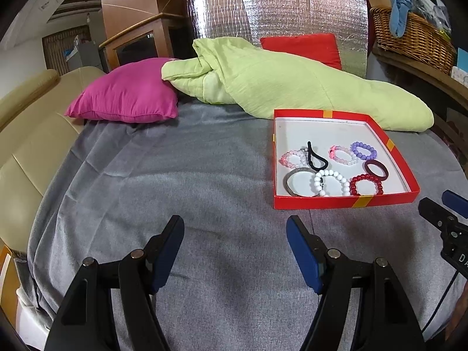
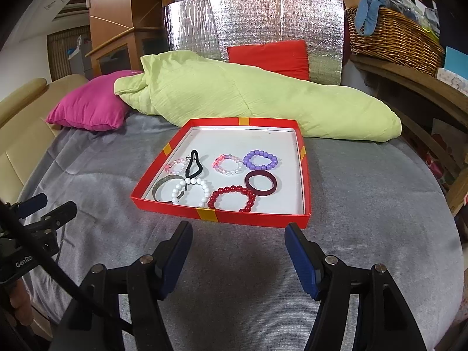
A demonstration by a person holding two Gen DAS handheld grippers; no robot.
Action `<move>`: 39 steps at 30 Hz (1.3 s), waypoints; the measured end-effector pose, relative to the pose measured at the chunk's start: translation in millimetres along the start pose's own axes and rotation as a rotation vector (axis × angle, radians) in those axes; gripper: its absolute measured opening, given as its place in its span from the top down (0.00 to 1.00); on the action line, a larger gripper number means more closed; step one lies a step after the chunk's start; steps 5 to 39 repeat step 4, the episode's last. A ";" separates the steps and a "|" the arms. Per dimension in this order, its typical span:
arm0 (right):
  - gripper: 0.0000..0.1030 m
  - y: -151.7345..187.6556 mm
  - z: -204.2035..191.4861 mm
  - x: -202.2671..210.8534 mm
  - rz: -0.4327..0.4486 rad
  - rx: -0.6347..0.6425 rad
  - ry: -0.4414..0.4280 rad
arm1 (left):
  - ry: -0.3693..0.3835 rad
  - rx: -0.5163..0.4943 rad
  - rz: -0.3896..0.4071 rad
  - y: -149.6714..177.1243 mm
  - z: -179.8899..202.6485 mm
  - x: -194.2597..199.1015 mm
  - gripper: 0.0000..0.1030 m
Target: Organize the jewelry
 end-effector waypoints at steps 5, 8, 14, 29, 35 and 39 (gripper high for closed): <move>0.33 0.1 11.7 3.6 0.004 -0.029 -0.010 | 0.038 0.005 -0.025 -2.9 -4.0 -8.2 0.29; 0.33 0.1 11.7 3.6 0.004 -0.029 -0.010 | 0.038 0.005 -0.025 -2.9 -4.0 -8.2 0.29; 0.33 0.1 11.7 3.6 0.004 -0.029 -0.010 | 0.038 0.005 -0.025 -2.9 -4.0 -8.2 0.29; 0.33 0.1 11.7 3.6 0.004 -0.029 -0.010 | 0.038 0.005 -0.025 -2.9 -4.0 -8.2 0.29; 0.33 0.1 11.7 3.6 0.004 -0.029 -0.010 | 0.038 0.005 -0.025 -2.9 -4.0 -8.2 0.29; 0.33 0.1 11.7 3.6 0.004 -0.029 -0.010 | 0.038 0.005 -0.025 -2.9 -4.0 -8.2 0.29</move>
Point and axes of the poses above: each gripper's, at about its wrist camera, not at the fingertips, and x roughly against the way its jaws point, z to its right, y to its underside, the point moved 3 cm from there along -x, roughly the way its jaws point, and after that the axes turned 15 degrees about -z, right-handed, at the moved point
